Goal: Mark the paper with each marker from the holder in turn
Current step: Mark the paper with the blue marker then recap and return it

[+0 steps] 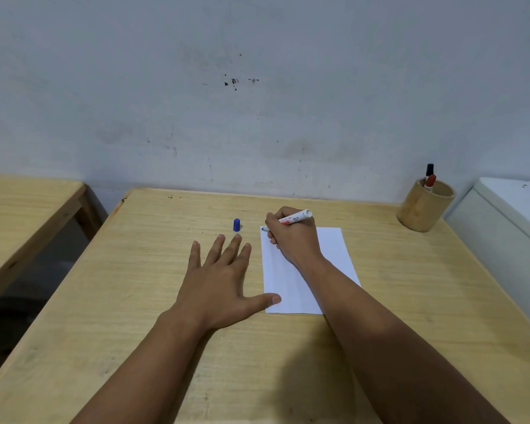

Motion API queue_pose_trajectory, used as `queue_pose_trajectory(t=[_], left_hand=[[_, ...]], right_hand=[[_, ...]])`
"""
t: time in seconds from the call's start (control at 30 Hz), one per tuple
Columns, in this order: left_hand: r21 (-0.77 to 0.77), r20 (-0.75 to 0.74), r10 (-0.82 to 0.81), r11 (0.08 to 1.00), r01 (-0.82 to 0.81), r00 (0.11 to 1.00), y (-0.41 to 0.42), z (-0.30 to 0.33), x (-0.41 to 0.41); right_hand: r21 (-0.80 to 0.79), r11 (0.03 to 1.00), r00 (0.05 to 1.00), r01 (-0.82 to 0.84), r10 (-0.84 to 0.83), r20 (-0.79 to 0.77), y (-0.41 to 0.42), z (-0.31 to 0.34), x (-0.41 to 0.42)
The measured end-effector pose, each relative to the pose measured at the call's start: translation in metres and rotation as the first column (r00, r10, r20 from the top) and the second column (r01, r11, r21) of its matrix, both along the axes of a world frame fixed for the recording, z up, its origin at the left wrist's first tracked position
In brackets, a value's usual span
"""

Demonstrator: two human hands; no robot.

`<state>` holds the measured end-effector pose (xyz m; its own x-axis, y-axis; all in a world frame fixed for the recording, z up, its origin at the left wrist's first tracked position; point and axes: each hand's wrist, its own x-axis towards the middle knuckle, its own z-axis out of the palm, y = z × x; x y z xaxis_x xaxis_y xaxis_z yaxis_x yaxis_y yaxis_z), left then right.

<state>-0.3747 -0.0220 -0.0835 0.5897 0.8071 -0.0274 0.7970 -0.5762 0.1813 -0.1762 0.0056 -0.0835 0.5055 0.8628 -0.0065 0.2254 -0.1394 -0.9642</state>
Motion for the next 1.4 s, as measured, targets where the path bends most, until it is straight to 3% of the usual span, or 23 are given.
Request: queue_pose_trajectory(t=[0.23, 0.3, 0.37, 0.4, 0.47, 0.6, 0.67, 0.87, 0.97, 1.03, 1.1, 1.27, 1.4], left_hand=[[-0.01, 0.054, 0.012, 1.0, -0.011, 0.998, -0.002, 0.002, 0.001], [0.005, 0.241, 0.078, 0.997, -0.082, 0.967, 0.0, 0.006, 0.004], [0.051, 0.498, 0.161, 0.975, -0.214, 0.852, 0.013, 0.01, 0.008], [0.049, 0.564, 0.187, 0.965, -0.259, 0.804, 0.023, 0.014, 0.01], [0.013, 0.548, 0.212, 0.965, -0.262, 0.809, 0.041, 0.02, 0.015], [0.042, 0.395, 0.199, 0.971, -0.234, 0.897, 0.066, 0.016, 0.024], [0.02, 0.423, 0.211, 0.97, -0.242, 0.881, 0.073, 0.012, 0.026], [-0.353, 0.627, 0.413, 0.906, -0.232, 0.66, 0.077, 0.044, 0.024], [-0.472, 0.72, 0.461, 0.873, -0.121, 0.518, 0.07, 0.076, 0.025], [-0.506, 0.762, 0.477, 0.86, -0.057, 0.438, 0.062, 0.096, 0.026], [-0.506, 0.794, 0.477, 0.862, -0.025, 0.377, 0.055, 0.114, 0.027], [-0.48, 0.831, 0.457, 0.877, -0.005, 0.317, 0.042, 0.145, 0.032], [-0.467, 0.842, 0.443, 0.884, 0.007, 0.307, 0.032, 0.162, 0.039]], right_hand=[[0.033, 0.999, 0.996, 0.02, -0.017, -0.092, 0.002, -0.002, 0.003], [0.057, 0.998, 0.984, 0.032, -0.021, -0.175, 0.003, -0.001, 0.004], [0.082, 0.997, 0.962, 0.015, 0.008, -0.273, 0.007, 0.003, 0.006], [0.085, 0.996, 0.948, 0.0, 0.027, -0.316, 0.008, 0.006, 0.006], [0.059, 0.997, 0.933, -0.05, 0.067, -0.353, 0.008, 0.014, 0.007], [0.052, 0.995, 0.965, -0.087, 0.097, -0.244, 0.002, 0.039, 0.007], [0.102, 0.993, 0.985, -0.062, 0.077, -0.151, -0.003, 0.053, 0.009], [0.057, 0.978, 0.978, -0.201, 0.203, -0.039, -0.031, 0.076, 0.02], [0.09, 0.973, 0.961, -0.21, 0.223, -0.163, -0.043, 0.089, 0.018], [0.156, 0.973, 0.935, -0.168, 0.208, -0.286, -0.051, 0.098, 0.015], [0.211, 0.964, 0.923, -0.163, 0.225, -0.312, -0.058, 0.105, 0.01], [0.207, 0.939, 0.959, -0.276, 0.284, -0.011, -0.071, 0.112, 0.0], [0.186, 0.945, 0.963, -0.269, 0.263, 0.058, -0.076, 0.114, -0.002]])
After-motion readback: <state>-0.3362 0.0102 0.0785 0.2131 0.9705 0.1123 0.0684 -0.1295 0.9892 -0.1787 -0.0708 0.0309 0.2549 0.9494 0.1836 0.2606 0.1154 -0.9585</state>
